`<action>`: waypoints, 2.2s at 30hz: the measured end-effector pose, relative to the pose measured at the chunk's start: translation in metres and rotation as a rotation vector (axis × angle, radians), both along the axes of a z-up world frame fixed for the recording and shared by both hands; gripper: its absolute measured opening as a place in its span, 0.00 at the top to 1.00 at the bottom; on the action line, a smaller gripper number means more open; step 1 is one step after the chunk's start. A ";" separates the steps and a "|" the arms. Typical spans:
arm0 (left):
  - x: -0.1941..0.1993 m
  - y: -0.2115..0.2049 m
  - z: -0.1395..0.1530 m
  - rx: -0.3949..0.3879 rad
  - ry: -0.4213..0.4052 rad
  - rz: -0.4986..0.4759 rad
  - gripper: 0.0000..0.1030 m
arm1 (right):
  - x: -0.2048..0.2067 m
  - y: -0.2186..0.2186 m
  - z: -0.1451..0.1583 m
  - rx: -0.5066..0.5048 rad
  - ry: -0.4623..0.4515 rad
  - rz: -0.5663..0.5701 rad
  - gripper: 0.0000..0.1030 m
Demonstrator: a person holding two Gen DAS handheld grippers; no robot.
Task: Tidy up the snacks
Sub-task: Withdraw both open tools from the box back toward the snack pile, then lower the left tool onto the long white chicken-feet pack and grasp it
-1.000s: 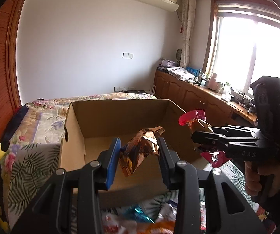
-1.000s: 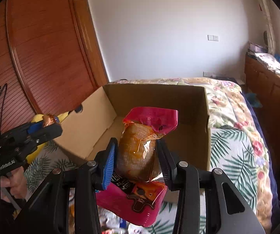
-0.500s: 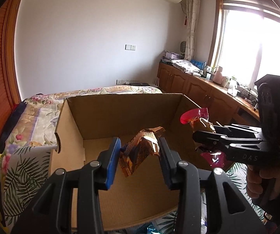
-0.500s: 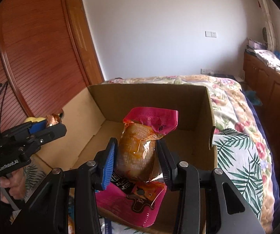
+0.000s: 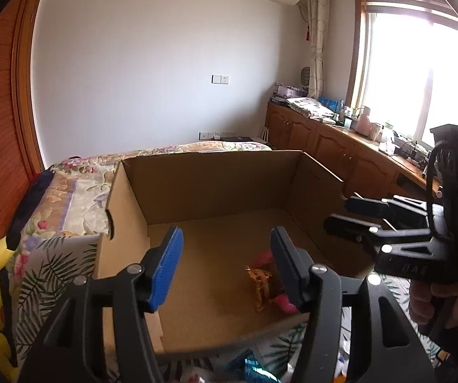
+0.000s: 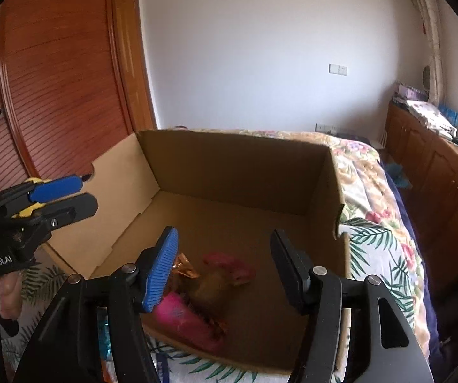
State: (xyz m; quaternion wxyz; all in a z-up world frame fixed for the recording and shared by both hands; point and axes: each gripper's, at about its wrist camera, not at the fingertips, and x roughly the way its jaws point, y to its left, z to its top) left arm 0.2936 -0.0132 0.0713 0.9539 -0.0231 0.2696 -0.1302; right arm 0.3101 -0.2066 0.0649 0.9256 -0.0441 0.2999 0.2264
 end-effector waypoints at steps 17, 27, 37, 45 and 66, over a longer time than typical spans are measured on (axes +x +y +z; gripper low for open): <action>-0.105 0.015 -0.009 0.016 0.014 -0.032 0.29 | -0.103 -0.011 -0.003 0.079 -0.013 0.011 0.40; -0.132 0.016 -0.055 0.029 0.114 0.000 0.29 | -0.128 -0.025 -0.046 0.092 0.045 -0.040 0.40; -0.130 0.017 -0.091 0.068 0.187 0.032 0.29 | -0.160 -0.028 -0.078 0.087 0.087 -0.055 0.40; -0.128 0.018 -0.110 0.102 0.269 0.034 0.29 | -0.190 -0.023 -0.088 0.139 0.114 -0.041 0.40; -0.138 0.034 -0.119 0.071 0.341 0.012 0.29 | -0.204 0.004 -0.113 0.102 0.161 -0.002 0.40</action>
